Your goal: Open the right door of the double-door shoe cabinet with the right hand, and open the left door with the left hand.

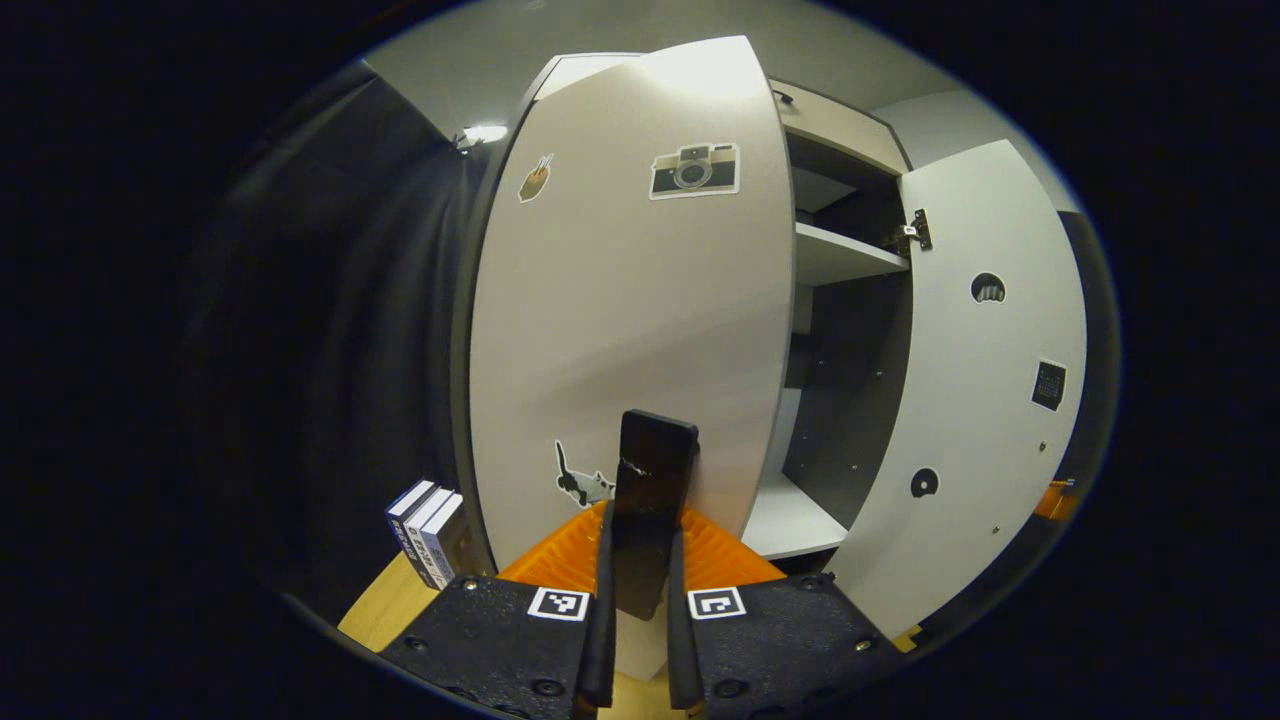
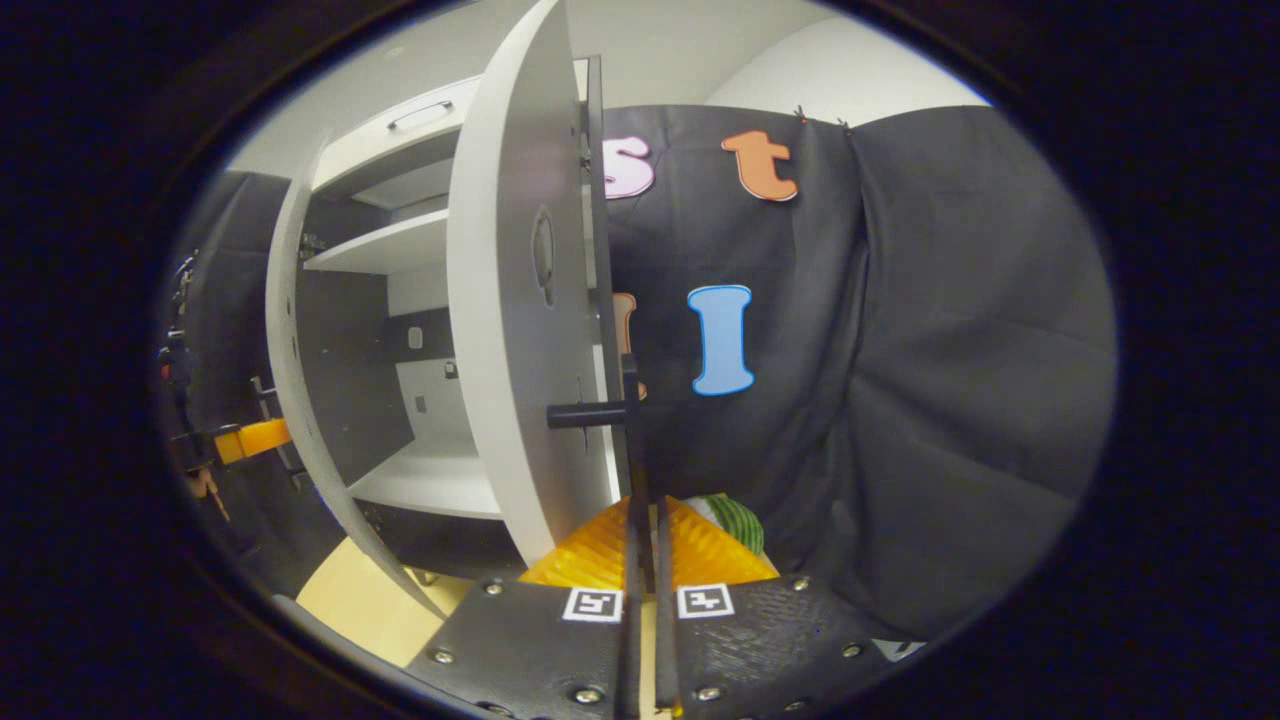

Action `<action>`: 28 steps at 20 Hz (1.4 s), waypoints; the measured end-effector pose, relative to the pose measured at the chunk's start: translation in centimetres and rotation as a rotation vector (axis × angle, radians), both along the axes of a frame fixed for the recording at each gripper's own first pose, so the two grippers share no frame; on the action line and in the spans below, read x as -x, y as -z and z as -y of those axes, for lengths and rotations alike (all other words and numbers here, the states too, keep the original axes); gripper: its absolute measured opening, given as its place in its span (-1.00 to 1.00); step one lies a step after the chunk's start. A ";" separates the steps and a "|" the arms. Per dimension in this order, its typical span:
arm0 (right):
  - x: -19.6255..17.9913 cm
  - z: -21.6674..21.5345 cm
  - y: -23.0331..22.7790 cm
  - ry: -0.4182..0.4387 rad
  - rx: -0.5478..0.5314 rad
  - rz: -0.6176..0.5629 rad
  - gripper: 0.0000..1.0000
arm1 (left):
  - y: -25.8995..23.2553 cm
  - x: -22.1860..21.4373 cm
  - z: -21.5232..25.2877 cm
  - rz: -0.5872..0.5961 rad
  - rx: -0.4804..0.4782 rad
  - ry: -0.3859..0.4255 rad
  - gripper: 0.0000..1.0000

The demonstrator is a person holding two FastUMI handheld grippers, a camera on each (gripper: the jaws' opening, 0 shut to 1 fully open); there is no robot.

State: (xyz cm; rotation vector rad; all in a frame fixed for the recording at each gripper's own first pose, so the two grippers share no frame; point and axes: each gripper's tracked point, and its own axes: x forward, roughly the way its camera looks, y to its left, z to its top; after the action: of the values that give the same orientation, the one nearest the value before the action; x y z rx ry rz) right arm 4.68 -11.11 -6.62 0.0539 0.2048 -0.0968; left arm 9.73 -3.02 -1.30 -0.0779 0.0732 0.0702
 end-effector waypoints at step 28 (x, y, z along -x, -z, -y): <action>2.5 -0.3 1.3 0.030 0.016 -0.050 -0.67 | 1.9 7.0 -13.1 -0.056 -0.021 -0.292 -0.97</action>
State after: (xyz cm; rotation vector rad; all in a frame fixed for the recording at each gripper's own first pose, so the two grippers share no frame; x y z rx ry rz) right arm 2.16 -10.78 -7.92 0.0389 0.2533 -0.1294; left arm 2.73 10.05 -3.22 -0.0648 0.1168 0.3652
